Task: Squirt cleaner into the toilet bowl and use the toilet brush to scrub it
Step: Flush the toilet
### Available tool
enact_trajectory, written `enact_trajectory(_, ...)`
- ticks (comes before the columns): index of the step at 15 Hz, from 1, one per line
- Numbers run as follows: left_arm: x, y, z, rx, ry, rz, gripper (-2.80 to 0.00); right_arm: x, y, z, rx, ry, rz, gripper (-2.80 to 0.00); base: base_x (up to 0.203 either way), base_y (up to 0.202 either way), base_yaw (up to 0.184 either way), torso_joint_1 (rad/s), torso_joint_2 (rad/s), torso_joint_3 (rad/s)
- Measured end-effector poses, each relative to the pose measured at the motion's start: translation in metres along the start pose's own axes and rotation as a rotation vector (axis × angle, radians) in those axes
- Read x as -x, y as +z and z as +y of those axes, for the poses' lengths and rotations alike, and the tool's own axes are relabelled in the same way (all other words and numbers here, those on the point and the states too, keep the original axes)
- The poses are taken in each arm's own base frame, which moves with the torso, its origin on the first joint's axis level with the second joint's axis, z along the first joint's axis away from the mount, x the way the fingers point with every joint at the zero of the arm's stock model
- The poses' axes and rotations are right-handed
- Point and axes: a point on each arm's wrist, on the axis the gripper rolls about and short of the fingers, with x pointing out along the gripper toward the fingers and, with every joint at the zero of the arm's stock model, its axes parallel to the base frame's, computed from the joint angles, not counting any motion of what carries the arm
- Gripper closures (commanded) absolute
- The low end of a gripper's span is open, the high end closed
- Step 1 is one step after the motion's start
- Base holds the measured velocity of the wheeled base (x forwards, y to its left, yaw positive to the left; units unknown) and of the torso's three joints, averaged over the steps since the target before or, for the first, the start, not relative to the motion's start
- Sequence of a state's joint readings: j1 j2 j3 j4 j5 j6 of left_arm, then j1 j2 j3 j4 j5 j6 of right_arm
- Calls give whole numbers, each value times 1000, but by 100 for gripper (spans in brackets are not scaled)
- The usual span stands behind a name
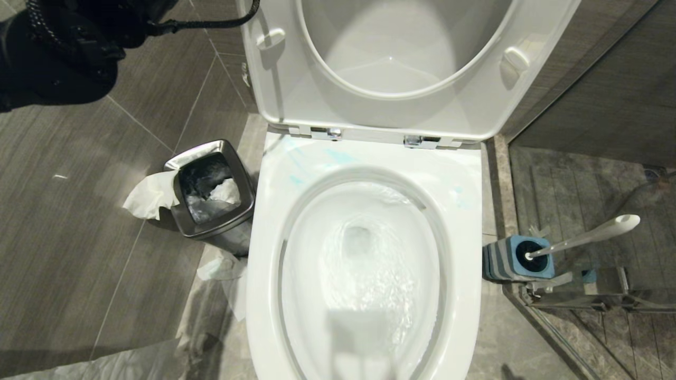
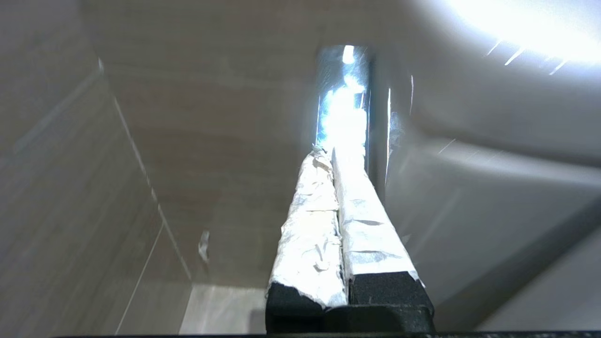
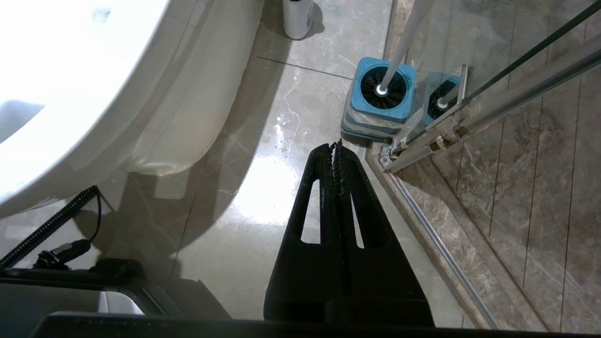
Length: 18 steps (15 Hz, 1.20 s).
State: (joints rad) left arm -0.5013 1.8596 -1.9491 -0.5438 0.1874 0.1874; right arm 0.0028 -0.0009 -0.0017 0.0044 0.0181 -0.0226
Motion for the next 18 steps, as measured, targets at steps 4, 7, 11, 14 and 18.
enact_trajectory(4, 8, 25, 7, -3, 11, -46, 0, 0, 0, 0, 0, 0, 0, 0, 0, 0, 0, 0, 0, 0)
enact_trajectory(7, 14, 42, 12, -3, 20, -80, 0, 0, 0, 0, 0, 0, 0, 0, 0, 0, 0, 0, 0, 0)
enact_trajectory(11, 29, 67, 20, -11, 16, -42, 0, 0, 0, 0, 0, 0, 0, 0, 0, 0, 0, 0, 0, 0)
enact_trajectory(14, 50, 84, 28, -42, -12, 108, 0, 0, 0, 0, 0, 0, 0, 0, 0, 0, 0, 0, 0, 0)
enact_trajectory(18, 73, 90, 37, -74, -31, 297, 0, 0, 0, 0, 0, 0, 0, 0, 0, 0, 0, 0, 0, 0)
